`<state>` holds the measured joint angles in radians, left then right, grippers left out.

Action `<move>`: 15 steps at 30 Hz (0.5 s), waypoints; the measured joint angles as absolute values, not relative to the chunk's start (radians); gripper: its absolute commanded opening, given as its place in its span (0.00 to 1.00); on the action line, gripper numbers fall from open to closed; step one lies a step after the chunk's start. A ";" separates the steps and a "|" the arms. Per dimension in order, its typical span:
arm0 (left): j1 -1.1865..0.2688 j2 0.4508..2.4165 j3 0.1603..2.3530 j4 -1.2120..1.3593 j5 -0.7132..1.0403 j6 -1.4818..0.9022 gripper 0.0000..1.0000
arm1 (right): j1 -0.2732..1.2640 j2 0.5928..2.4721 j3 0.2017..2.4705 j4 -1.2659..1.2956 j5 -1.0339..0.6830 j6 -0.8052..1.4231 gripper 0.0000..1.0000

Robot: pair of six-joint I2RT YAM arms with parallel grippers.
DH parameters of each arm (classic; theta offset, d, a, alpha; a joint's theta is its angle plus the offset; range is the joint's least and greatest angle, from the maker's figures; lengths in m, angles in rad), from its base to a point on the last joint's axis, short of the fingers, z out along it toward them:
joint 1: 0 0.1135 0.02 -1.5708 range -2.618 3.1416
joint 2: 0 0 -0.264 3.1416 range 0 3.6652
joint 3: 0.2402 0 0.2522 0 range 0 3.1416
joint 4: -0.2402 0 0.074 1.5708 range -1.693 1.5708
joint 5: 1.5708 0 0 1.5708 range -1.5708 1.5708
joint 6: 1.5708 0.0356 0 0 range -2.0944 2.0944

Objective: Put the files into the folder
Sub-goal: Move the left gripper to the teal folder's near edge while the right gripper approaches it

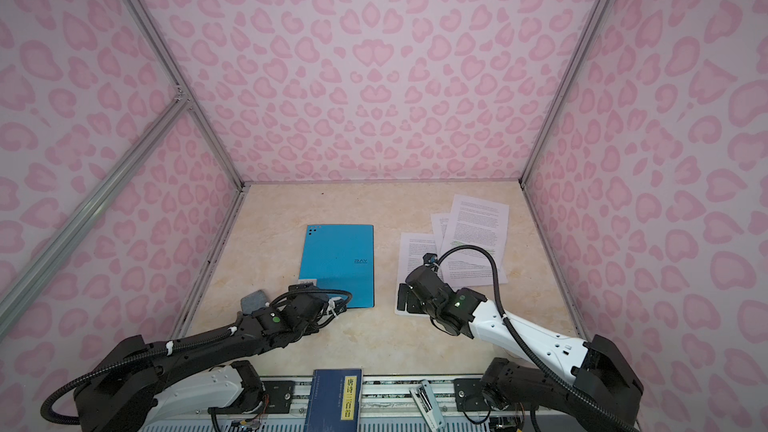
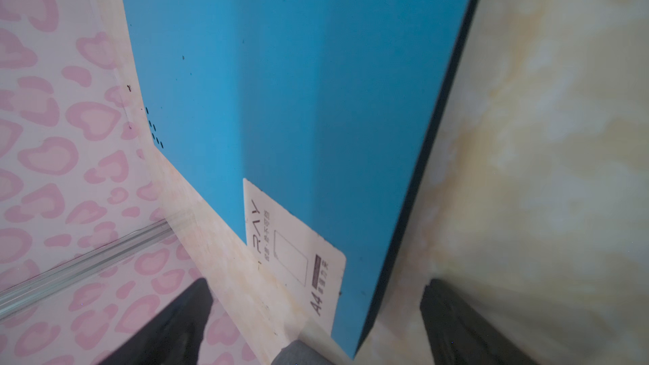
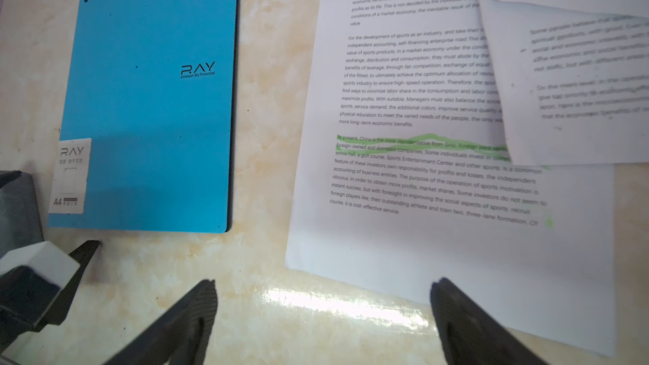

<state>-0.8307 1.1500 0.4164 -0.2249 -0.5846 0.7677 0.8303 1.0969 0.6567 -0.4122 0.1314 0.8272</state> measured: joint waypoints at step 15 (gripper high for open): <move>-0.841 1.174 0.365 -0.047 -0.639 0.752 0.97 | 0.704 0.789 0.493 -0.348 0.043 0.846 0.97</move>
<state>-0.8410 1.1736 0.3649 -0.0475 -0.6392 0.7521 0.7036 0.7895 0.4931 -0.3485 0.0433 0.8459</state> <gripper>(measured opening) 0.969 0.975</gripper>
